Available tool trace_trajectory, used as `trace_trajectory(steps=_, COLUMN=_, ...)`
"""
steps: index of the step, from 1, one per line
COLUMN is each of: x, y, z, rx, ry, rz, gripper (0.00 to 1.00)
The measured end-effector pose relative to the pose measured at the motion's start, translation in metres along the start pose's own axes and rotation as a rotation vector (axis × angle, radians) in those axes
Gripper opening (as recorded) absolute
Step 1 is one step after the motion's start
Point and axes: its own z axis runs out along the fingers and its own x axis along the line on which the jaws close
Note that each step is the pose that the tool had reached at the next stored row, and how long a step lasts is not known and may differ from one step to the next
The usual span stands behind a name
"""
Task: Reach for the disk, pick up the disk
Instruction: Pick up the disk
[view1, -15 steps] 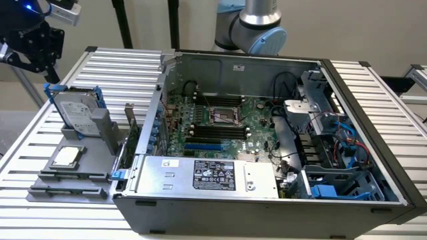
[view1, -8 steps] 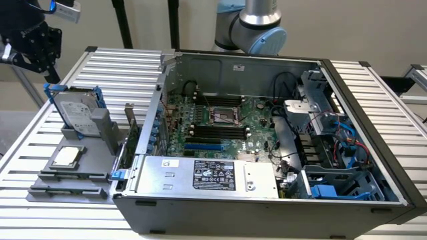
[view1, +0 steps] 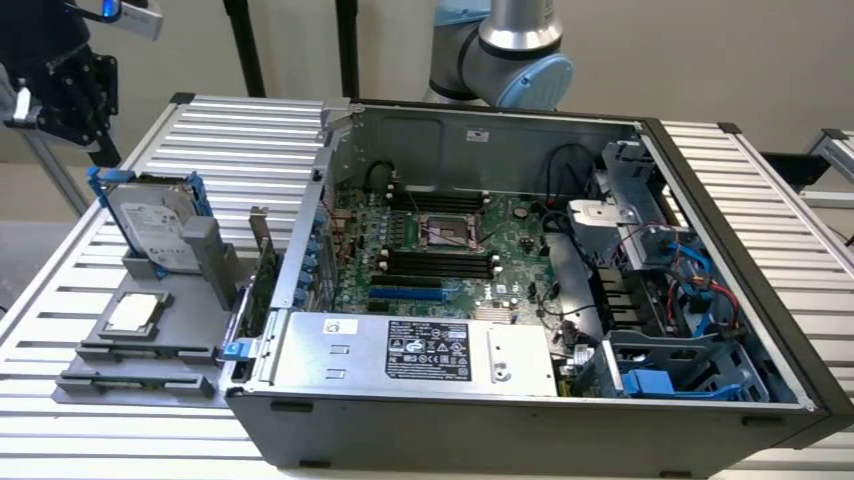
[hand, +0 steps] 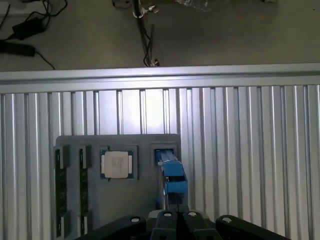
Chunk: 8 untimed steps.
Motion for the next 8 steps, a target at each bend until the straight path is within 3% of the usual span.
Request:
trace_trajectory(steps=3, x=0.0000, y=0.0000, z=0.0000, rx=0.0000, ry=0.0000, rz=0.000, gripper=0.18)
trace_trajectory(steps=8, x=0.0000, y=0.0000, z=0.0009, rx=-0.0001, ry=0.0000, rz=0.000, gripper=0.42)
